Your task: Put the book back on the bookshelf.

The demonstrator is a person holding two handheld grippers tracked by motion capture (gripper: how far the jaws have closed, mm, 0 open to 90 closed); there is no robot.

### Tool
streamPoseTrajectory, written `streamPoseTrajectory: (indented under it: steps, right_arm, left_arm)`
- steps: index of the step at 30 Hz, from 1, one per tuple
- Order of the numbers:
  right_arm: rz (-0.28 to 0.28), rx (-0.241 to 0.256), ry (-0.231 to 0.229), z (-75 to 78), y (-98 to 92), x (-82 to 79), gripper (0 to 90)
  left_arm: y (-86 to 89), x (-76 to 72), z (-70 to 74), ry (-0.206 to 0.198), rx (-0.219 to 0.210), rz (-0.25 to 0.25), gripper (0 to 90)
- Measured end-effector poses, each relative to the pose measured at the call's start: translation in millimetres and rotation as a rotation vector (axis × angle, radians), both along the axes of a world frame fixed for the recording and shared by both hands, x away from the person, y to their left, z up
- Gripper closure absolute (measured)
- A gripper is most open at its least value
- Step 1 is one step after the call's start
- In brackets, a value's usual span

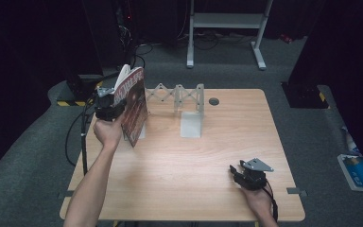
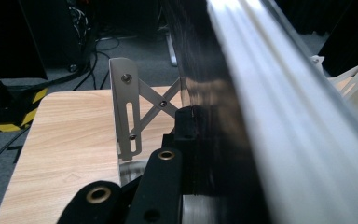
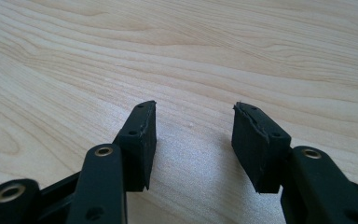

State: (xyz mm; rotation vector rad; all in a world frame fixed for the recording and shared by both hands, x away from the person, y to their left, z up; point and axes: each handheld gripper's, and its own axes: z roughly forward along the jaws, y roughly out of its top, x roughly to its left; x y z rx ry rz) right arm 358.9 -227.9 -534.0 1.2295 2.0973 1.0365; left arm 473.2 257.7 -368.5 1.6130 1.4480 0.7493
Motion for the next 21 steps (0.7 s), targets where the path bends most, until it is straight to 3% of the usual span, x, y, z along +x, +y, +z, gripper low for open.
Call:
streamPoseTrajectory:
  steps: [10, 21]
  right_arm:
    - [-0.002, 0.001, 0.001, 0.0, 0.2, -0.2, 50.0]
    - [0.000, 0.002, 0.002, 0.0, 0.0, -0.1, 49.9]
  left_arm:
    - [6.6, -1.2, -0.1, 0.015, 0.009, -0.017, 80.1]
    - [20.5, -1.1, 0.3, 0.037, 0.005, 0.005, 77.7]
